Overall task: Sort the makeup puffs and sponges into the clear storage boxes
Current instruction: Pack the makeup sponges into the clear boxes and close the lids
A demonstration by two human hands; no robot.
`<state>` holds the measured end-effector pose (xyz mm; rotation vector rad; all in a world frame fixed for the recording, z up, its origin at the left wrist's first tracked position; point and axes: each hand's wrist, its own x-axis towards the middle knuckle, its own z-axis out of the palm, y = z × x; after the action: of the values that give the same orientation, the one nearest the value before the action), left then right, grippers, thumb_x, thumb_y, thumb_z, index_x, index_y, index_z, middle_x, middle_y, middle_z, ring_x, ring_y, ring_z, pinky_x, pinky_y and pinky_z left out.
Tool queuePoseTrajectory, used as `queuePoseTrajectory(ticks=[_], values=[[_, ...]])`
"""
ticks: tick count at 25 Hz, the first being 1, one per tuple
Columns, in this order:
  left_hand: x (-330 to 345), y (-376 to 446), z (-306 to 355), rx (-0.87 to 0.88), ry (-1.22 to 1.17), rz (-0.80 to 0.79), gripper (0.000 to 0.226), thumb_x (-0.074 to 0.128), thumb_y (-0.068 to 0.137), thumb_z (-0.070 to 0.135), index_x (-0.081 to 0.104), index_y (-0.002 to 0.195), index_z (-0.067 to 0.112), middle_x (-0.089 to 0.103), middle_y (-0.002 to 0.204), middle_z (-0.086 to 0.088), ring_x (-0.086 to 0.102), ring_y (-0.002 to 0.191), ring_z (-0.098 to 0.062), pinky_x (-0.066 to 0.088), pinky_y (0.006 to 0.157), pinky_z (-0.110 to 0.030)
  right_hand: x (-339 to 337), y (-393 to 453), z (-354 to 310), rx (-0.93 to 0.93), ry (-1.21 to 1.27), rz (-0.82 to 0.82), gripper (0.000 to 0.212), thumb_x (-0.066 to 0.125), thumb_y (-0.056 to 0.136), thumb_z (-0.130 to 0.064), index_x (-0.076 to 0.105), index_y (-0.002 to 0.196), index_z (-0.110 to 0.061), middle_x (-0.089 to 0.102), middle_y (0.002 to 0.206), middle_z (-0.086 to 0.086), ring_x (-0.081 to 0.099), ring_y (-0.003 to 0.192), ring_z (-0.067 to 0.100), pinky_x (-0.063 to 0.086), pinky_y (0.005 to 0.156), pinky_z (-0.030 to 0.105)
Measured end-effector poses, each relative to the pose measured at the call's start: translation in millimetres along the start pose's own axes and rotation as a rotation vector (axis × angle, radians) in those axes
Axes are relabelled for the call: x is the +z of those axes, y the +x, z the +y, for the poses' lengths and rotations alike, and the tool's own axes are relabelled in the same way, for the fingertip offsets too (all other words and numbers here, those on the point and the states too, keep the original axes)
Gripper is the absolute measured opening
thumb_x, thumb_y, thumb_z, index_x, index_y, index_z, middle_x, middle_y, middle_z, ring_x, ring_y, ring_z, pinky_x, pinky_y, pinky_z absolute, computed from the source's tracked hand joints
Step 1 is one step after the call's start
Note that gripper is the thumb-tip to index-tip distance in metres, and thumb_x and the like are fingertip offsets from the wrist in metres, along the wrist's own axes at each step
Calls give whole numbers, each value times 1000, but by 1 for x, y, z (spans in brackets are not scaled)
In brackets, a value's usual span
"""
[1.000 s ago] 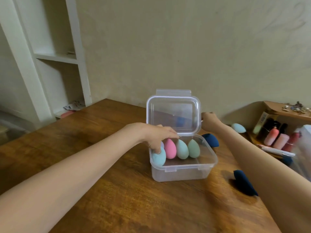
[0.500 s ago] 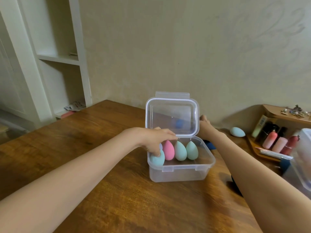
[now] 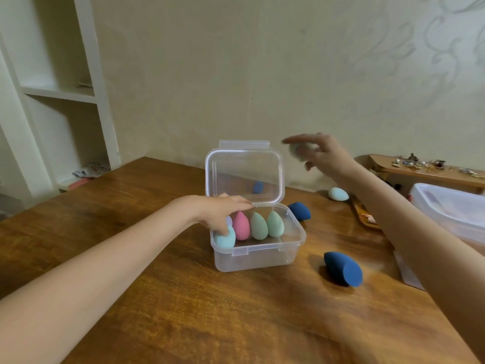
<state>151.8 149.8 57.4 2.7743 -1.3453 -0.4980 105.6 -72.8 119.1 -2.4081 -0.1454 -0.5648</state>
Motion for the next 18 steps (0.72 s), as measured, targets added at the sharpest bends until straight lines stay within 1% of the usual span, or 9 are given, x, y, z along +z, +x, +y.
queuePoseTrajectory(ticks=[2, 3, 5, 7, 9, 11, 13, 16, 18], values=[[1, 0, 0, -6, 9, 4, 83, 55, 86, 1, 9, 150, 28, 10, 157, 9, 25, 135, -22, 37, 108, -35, 15, -30, -28, 35, 102, -332, 49, 62, 87, -7, 48, 132, -22, 63, 101, 9, 56, 78, 18, 50, 73, 29], [2, -1, 1, -12, -2, 12, 83, 55, 86, 2, 10, 150, 28, 13, 157, 7, 28, 133, -22, 39, 107, -35, 29, -39, -33, 82, 49, -452, 54, 68, 83, -8, 46, 131, -22, 63, 102, 12, 57, 79, 17, 50, 74, 27], [3, -3, 2, -23, -58, 38, 82, 58, 85, 4, 12, 149, 28, 26, 150, -2, 38, 125, -23, 43, 104, -37, 55, -51, -32, 155, -131, -557, 49, 74, 77, -11, 53, 122, -15, 64, 102, 9, 58, 84, 15, 48, 75, 23], [6, -5, 5, -11, -136, 71, 80, 58, 84, 4, 16, 148, 28, 34, 144, -4, 46, 119, -24, 45, 101, -40, 73, -55, -30, 113, -280, -588, 37, 74, 76, -13, 63, 111, -9, 66, 93, 4, 57, 80, 14, 48, 74, 25], [8, -6, 7, 17, -202, 96, 80, 59, 84, 3, 17, 148, 27, 31, 149, -2, 48, 118, -23, 45, 101, -40, 82, -59, -28, 89, -319, -586, 32, 73, 76, -13, 68, 107, -8, 67, 89, 4, 55, 76, 14, 47, 70, 26], [8, -4, 12, 37, -233, 94, 79, 59, 85, 2, 18, 148, 27, 28, 152, 0, 46, 122, -21, 44, 103, -37, 87, -63, -26, 87, -324, -546, 29, 72, 76, -13, 69, 104, -6, 63, 86, 7, 54, 76, 17, 43, 61, 22], [7, 0, 18, 54, -256, 91, 77, 58, 87, 2, 19, 148, 27, 29, 151, 0, 45, 122, -20, 43, 102, -32, 86, -64, -21, 98, -340, -501, 30, 73, 76, -13, 68, 105, -6, 60, 85, 5, 54, 77, 18, 40, 57, 18], [3, 7, 26, 60, -312, 81, 77, 56, 87, 0, 17, 149, 24, 30, 151, -1, 42, 123, -18, 37, 101, -28, 79, -63, -13, 170, -317, -425, 38, 75, 74, -16, 61, 108, -9, 66, 98, 5, 60, 84, 18, 49, 71, 25], [1, 11, 30, 57, -355, 71, 78, 54, 85, -3, 17, 148, 24, 33, 149, -3, 43, 117, -18, 39, 101, -31, 77, -63, -8, 190, -293, -422, 24, 73, 77, -19, 55, 92, -15, 59, 82, -2, 51, 69, 9, 43, 60, 17]])
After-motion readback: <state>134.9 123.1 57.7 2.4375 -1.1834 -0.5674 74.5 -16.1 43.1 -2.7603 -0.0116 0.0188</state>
